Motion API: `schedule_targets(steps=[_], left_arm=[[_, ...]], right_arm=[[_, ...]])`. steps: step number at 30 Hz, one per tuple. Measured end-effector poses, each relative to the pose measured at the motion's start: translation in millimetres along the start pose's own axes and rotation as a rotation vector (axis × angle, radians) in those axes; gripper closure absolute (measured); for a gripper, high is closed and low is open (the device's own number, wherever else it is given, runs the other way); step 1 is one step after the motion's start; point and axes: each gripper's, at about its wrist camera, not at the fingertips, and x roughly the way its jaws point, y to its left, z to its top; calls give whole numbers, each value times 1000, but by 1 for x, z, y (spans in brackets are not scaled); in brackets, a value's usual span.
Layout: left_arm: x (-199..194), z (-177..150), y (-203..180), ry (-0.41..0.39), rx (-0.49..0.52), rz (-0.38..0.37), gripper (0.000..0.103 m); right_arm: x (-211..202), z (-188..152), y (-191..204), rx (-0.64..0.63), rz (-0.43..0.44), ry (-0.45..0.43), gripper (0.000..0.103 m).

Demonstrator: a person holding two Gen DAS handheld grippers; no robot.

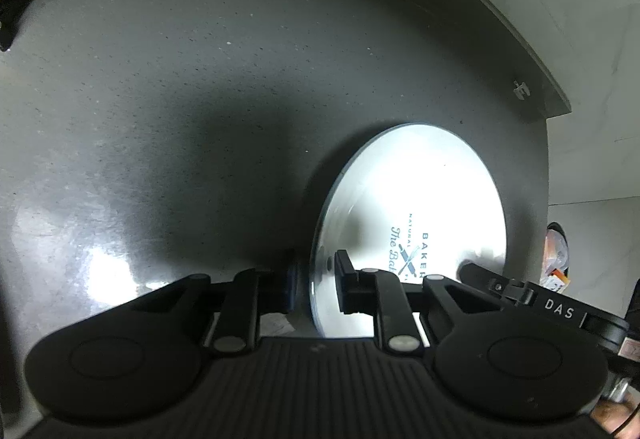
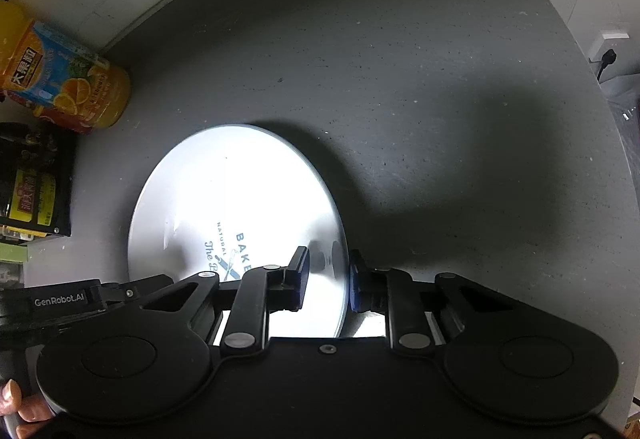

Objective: Organize plates and bowls
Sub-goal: 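Close both tools on the 'BAKERY' plate rim, then lift the 'BAKERY' plate with both tools and carry it to the plate stack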

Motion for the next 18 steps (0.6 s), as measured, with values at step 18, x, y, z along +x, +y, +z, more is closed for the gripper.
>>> schedule_targets(steps=[18], left_arm=[[-21,-3,-7,-54,36,-55,92]], right_arm=[[-48,-4,7,-66,-4,-126,93]])
